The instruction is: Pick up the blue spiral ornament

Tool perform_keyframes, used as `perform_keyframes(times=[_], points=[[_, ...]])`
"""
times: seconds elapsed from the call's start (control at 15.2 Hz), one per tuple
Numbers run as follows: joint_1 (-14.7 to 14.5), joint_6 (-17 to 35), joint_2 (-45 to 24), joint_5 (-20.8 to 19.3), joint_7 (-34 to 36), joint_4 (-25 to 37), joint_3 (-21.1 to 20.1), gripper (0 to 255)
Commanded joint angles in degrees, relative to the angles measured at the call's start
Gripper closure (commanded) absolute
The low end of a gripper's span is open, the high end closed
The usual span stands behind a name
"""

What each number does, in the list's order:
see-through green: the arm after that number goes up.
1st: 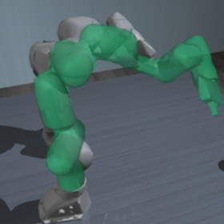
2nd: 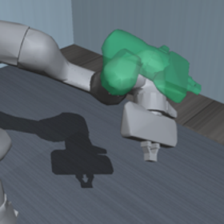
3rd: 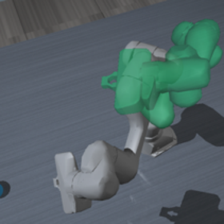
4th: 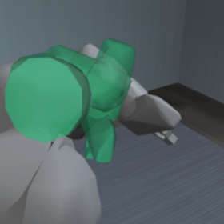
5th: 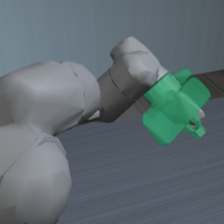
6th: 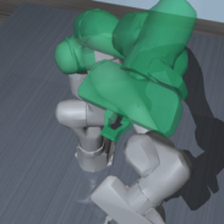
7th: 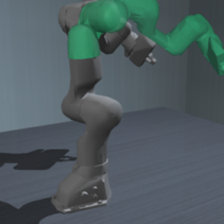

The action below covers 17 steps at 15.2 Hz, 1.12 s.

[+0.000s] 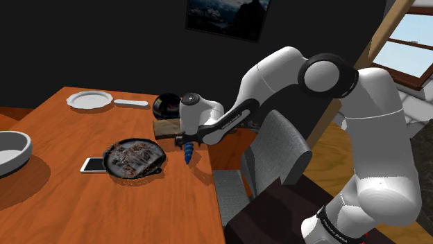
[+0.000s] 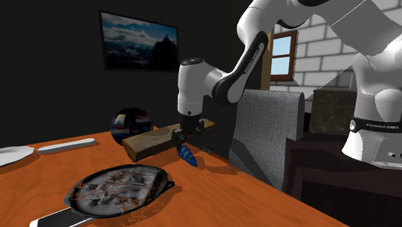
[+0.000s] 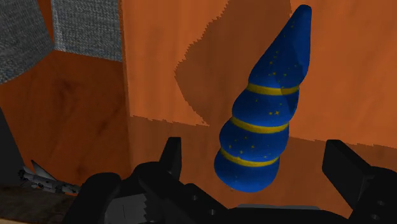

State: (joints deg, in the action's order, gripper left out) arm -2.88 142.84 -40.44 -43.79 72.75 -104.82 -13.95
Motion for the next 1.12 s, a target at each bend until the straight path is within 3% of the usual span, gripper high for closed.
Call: perform_keyframes(times=[0.0, 0.46, 0.53, 1.06], points=[[-0.6, 0.5, -1.9, -0.7, 0.9, 1.4, 0.7, 0], [-1.6, 2.4, -5.6, -2.3, 2.5, 3.1, 2.1, 0], [-1.6, 2.5, -5.5, -2.3, 2.6, 2.9, 2.2, 255], [-1.7, 2.4, -5.5, -2.3, 2.6, 2.9, 2.1, 255]])
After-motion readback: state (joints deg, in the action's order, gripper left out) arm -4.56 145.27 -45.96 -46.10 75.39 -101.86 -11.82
